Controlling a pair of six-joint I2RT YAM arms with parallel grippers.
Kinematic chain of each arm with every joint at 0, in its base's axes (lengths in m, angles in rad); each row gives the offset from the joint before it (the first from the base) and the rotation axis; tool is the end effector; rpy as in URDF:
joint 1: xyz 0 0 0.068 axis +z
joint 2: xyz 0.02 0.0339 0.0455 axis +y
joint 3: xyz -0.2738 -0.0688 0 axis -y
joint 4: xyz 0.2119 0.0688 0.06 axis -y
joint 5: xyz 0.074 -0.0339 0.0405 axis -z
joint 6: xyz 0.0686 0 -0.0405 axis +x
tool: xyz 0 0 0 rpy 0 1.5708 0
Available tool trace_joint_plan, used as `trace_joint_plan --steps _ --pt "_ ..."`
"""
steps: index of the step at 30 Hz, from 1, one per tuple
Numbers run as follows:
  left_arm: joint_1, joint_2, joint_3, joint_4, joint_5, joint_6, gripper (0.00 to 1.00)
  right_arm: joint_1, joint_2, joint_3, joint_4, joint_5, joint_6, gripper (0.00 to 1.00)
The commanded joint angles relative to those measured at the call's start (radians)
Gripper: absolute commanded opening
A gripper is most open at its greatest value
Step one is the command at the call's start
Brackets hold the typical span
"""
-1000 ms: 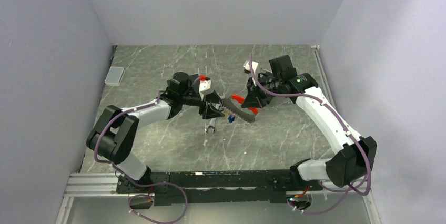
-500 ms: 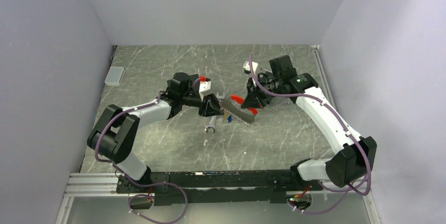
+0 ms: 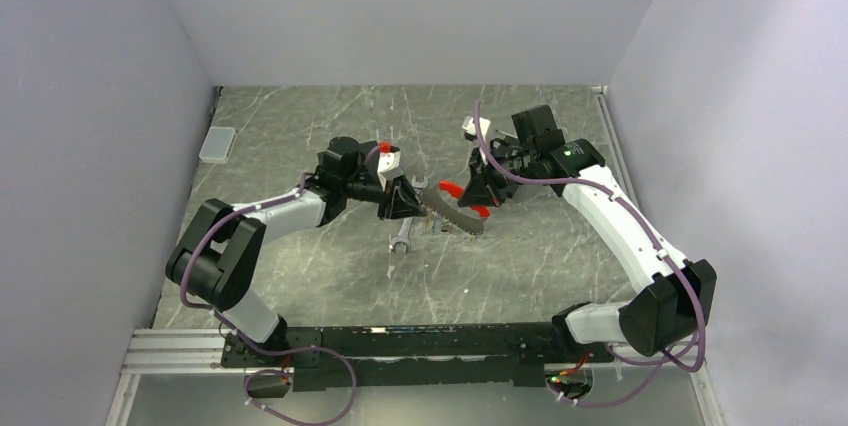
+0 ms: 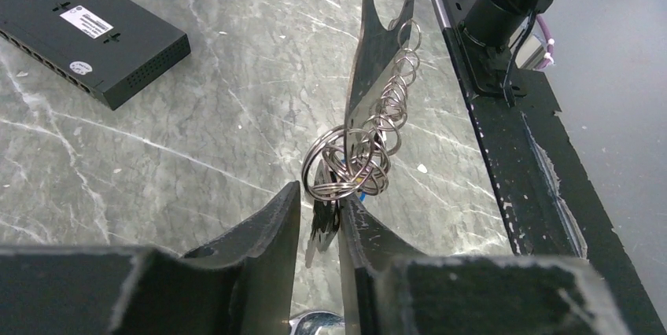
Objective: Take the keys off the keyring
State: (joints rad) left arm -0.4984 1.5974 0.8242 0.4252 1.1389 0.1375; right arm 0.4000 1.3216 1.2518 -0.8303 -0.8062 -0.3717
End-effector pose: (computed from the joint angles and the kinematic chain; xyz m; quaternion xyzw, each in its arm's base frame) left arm 0.2490 -0.2064 0.2471 0.5096 0.5583 -0.5211 0.3963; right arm 0.2050 0.1404 0.3287 -0.4465 0.7562 0.3747 0.2974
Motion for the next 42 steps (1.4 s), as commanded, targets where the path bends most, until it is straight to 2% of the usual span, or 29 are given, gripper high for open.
trace_joint_plan --steps 1,6,7,13,18,23,33,34,35,36,40,42 --pt "-0.002 -0.012 0.021 0.034 0.039 -0.022 0.25 0.002 -0.035 0.043 0.005 -0.029 -0.014 0.0" --pt "0.006 -0.035 0.067 -0.169 0.046 0.062 0.02 0.0 -0.041 0.037 0.002 0.011 -0.015 0.0" --pt "0.009 -0.039 0.078 -0.225 0.04 0.087 0.0 0.0 -0.041 0.036 0.002 0.018 -0.017 0.0" --pt "0.012 -0.062 0.177 -0.581 -0.045 0.249 0.0 -0.008 -0.035 0.019 0.009 0.055 -0.019 0.0" --pt "0.014 -0.08 0.271 -0.751 -0.183 0.286 0.0 -0.041 -0.039 -0.023 0.026 0.034 -0.031 0.0" --pt "0.013 -0.091 0.366 -0.851 -0.258 0.266 0.0 -0.097 -0.084 -0.15 0.165 -0.108 -0.005 0.0" --pt "-0.014 -0.088 0.511 -1.04 -0.292 0.275 0.0 -0.119 -0.155 -0.298 0.349 -0.232 0.053 0.0" --pt "-0.021 -0.088 0.521 -1.055 -0.306 0.28 0.0 -0.119 -0.157 -0.304 0.356 -0.237 0.057 0.05" --pt "-0.031 -0.087 0.533 -1.072 -0.315 0.289 0.0 -0.119 -0.159 -0.309 0.358 -0.242 0.057 0.19" --pt "-0.041 -0.086 0.547 -1.094 -0.321 0.299 0.0 -0.119 -0.16 -0.311 0.358 -0.246 0.057 0.27" --pt "-0.086 -0.081 0.609 -1.173 -0.329 0.327 0.0 -0.118 -0.175 -0.319 0.358 -0.254 0.058 0.46" --pt "-0.105 -0.075 0.634 -1.209 -0.329 0.329 0.0 -0.119 -0.185 -0.326 0.365 -0.246 0.065 0.52"
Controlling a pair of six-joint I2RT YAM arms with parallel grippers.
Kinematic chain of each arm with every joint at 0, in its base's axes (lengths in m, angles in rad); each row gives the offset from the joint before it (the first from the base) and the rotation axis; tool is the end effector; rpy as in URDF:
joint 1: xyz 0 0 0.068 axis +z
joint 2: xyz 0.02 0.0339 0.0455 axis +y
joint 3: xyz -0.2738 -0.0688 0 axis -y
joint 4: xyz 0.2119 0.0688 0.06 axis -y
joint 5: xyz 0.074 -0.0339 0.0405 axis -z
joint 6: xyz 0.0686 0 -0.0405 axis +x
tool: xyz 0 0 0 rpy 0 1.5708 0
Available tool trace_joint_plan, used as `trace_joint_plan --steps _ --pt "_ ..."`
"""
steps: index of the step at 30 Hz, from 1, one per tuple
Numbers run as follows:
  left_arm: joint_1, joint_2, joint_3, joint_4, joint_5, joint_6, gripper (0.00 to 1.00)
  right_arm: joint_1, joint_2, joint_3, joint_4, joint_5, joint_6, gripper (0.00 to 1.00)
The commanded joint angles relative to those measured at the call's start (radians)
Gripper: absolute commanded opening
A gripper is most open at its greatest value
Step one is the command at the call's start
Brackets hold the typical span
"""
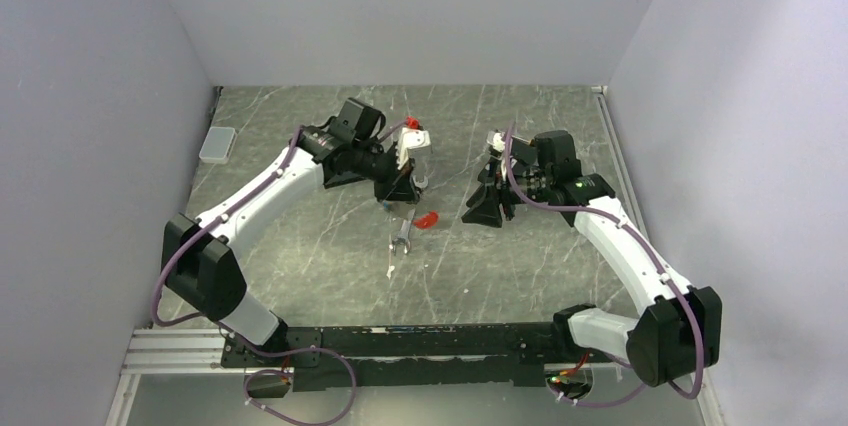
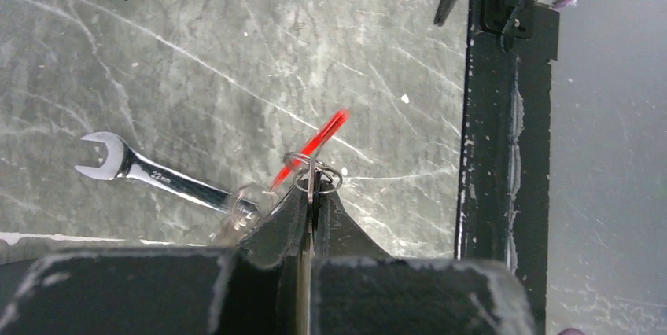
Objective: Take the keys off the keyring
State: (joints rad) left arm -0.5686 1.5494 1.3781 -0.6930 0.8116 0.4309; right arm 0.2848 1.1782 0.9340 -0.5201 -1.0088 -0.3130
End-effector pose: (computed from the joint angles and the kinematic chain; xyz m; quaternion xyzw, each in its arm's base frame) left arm 0.2360 -0.2099 0.3180 0.5330 0.6912 -0.3914 0.2916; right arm 0.1902 0.1162 0.2969 -0.4184 0.7137 0.4396 0.3498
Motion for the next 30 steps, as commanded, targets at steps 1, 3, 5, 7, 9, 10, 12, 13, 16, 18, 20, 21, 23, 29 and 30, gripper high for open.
trace_joint_plan --steps 1,3,5,7,9,10,12,13,16,18,20,21,23,29,30 --pt "-0.042 -0.024 0.087 -0.102 0.003 0.035 0.0 -0.004 -0.048 -0.011 0.059 -0.04 0.008 0.55" --pt "-0.05 -0.022 0.091 -0.112 0.012 0.033 0.0 -0.003 -0.058 -0.02 0.072 -0.035 0.018 0.59" --pt "-0.055 -0.016 0.096 -0.124 0.007 0.032 0.0 -0.004 -0.069 -0.028 0.086 -0.032 0.03 0.61" --pt "-0.057 -0.013 0.103 -0.144 0.019 0.048 0.0 -0.004 -0.078 -0.033 0.091 -0.035 0.032 0.63" --pt "-0.06 -0.011 0.109 -0.17 0.046 0.07 0.0 -0.004 -0.082 -0.033 0.093 -0.04 0.028 0.64" --pt "-0.063 -0.011 0.11 -0.179 0.055 0.08 0.0 -0.004 -0.082 -0.033 0.095 -0.042 0.025 0.64" --pt "-0.07 -0.011 0.108 -0.193 0.063 0.098 0.0 -0.005 -0.079 -0.032 0.097 -0.051 0.014 0.65" --pt "-0.074 -0.011 0.107 -0.198 0.068 0.104 0.0 -0.004 -0.079 -0.032 0.1 -0.057 0.008 0.65" --pt "-0.084 -0.011 0.104 -0.206 0.081 0.112 0.0 -0.004 -0.073 -0.029 0.102 -0.067 -0.017 0.66" --pt "-0.089 -0.009 0.103 -0.204 0.081 0.107 0.0 -0.003 -0.069 -0.025 0.104 -0.062 -0.03 0.66" --pt "-0.091 -0.007 0.105 -0.199 0.079 0.094 0.0 -0.003 -0.065 -0.022 0.116 -0.051 -0.02 0.7" --pt "-0.091 -0.005 0.104 -0.196 0.075 0.081 0.0 -0.003 -0.065 -0.022 0.14 -0.039 0.028 0.75" --pt "-0.091 -0.002 0.101 -0.189 0.071 0.058 0.0 -0.001 -0.065 -0.022 0.188 0.002 0.112 0.81" --pt "-0.09 0.029 0.091 -0.148 0.021 -0.038 0.0 0.001 -0.049 0.025 0.153 0.047 0.047 0.82" --pt "-0.091 0.037 0.09 -0.138 -0.001 -0.059 0.0 -0.001 -0.045 0.033 0.141 0.051 0.034 0.82"
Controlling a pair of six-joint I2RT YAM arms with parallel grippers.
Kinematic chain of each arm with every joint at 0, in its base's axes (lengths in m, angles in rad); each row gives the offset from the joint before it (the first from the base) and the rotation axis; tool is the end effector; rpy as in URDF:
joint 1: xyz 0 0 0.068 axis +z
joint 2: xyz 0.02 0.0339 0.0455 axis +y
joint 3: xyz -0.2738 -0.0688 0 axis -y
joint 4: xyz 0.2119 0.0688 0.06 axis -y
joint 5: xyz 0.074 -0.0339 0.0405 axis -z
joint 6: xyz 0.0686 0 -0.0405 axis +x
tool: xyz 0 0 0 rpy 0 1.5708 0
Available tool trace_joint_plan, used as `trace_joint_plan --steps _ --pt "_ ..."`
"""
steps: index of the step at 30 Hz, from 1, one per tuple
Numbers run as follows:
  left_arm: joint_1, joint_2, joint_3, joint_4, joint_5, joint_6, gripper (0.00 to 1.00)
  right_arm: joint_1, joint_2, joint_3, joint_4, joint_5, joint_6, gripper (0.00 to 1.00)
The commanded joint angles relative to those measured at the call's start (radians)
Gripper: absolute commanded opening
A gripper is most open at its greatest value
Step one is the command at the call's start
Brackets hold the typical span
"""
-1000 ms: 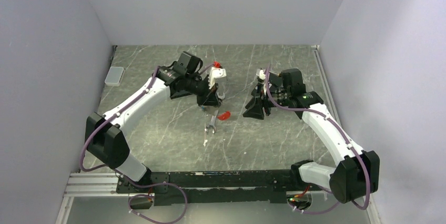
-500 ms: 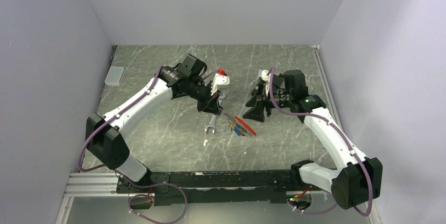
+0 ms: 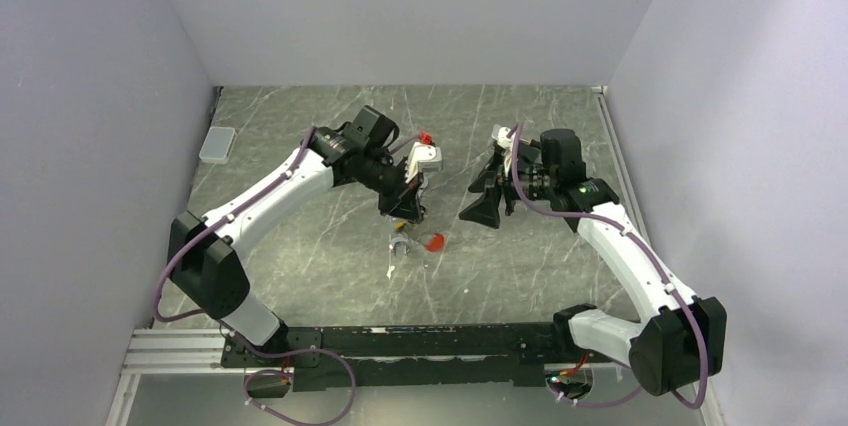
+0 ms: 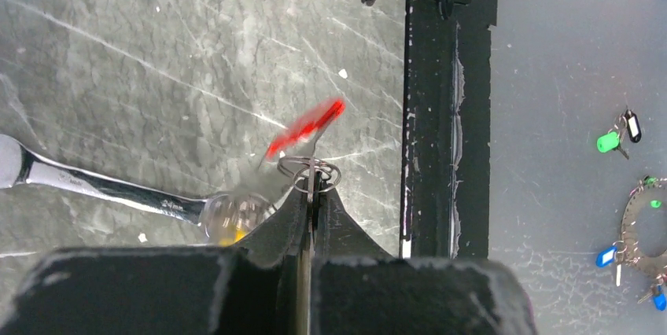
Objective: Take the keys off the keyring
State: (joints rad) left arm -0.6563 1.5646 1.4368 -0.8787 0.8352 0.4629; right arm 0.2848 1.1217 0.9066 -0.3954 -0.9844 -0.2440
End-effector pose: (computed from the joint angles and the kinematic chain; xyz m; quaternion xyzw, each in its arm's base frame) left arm 0.2069 -0.2235 0.3184 0.5617 0.6841 -0.4123 0.2157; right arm 0.1881 0.1146 0.3094 -0.4150 0.6974 0.4273 0.3984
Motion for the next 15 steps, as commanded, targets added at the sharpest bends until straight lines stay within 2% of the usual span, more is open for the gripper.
trace_joint_plan --steps 1,7,13,15 --pt "-0.003 0.03 0.031 0.056 -0.041 -0.111 0.0 -0.001 0.016 0.068 0.005 0.036 -0.046 0.81" --pt "0.007 0.083 0.031 0.135 -0.128 -0.308 0.0 0.001 0.027 0.091 -0.009 0.074 -0.04 0.76" --pt "0.033 0.128 0.026 0.215 -0.179 -0.54 0.0 0.001 -0.02 0.022 0.078 0.112 0.029 0.67" --pt "0.034 0.137 0.024 0.224 -0.182 -0.569 0.0 0.001 -0.03 0.003 0.107 0.122 0.045 0.62"
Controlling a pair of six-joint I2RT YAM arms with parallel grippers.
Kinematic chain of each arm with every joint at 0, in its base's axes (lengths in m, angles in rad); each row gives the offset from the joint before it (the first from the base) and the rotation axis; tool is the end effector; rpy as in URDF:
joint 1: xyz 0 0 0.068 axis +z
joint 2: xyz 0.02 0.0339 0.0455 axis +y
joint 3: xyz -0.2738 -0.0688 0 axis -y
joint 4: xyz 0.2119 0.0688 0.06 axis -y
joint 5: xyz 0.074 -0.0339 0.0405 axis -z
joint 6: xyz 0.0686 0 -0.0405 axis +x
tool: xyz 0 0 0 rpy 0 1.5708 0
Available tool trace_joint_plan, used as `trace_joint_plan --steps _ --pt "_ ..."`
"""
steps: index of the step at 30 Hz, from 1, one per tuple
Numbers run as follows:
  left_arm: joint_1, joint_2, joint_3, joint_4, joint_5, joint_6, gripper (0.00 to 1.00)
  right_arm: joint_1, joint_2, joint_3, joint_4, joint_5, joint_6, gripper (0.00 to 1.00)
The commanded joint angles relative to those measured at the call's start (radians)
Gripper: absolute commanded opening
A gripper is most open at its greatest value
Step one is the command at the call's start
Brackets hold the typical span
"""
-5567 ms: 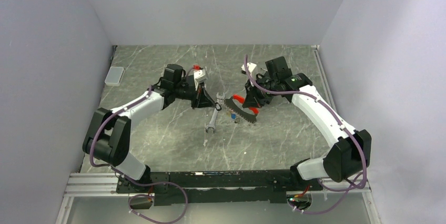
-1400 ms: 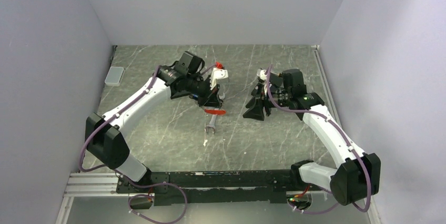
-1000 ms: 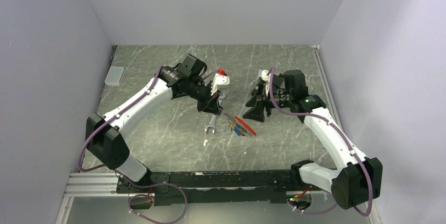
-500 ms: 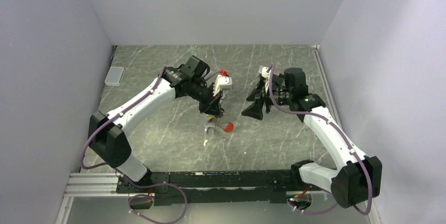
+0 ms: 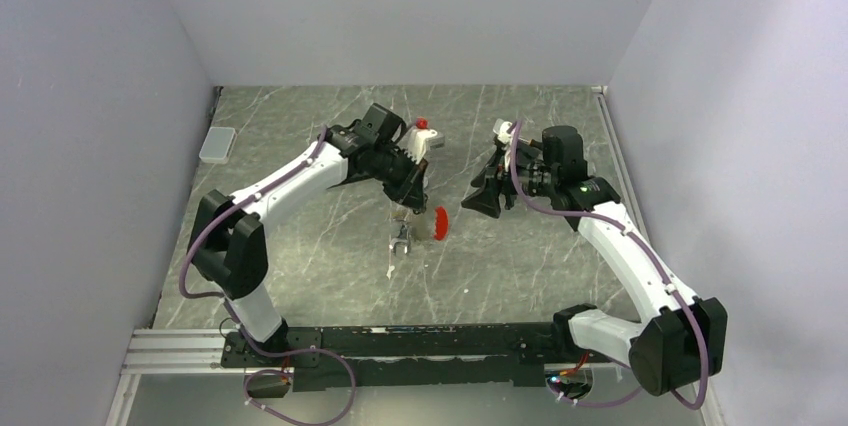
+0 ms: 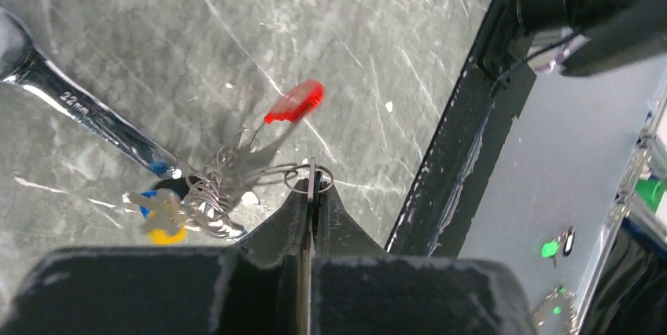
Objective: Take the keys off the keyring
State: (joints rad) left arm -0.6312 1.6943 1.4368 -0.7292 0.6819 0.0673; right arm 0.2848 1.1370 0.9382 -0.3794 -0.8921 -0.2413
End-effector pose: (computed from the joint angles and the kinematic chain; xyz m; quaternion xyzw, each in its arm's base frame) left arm 0.2523 -0.2380 0.2831 0.3993 0.8151 -0.3831 0.1715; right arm 0.1986 0.1138 0.3149 -0.4046 0.7126 0.3886 0.4212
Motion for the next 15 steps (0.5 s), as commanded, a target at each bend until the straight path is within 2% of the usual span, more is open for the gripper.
trace_joint_plan --steps 1,5,12,15 --pt "0.009 0.01 0.023 0.078 -0.032 -0.181 0.0 0.001 -0.047 -0.036 0.1 0.029 0.051 0.6" --pt "0.01 0.014 0.028 0.079 -0.026 -0.195 0.0 0.01 -0.039 -0.045 0.125 0.011 0.073 0.52" --pt "0.01 0.012 0.076 0.044 0.043 -0.183 0.0 0.037 -0.014 -0.048 0.171 -0.01 0.106 0.45" --pt "0.01 0.008 0.124 0.006 0.031 -0.175 0.0 0.042 0.001 -0.036 0.181 -0.037 0.114 0.43"
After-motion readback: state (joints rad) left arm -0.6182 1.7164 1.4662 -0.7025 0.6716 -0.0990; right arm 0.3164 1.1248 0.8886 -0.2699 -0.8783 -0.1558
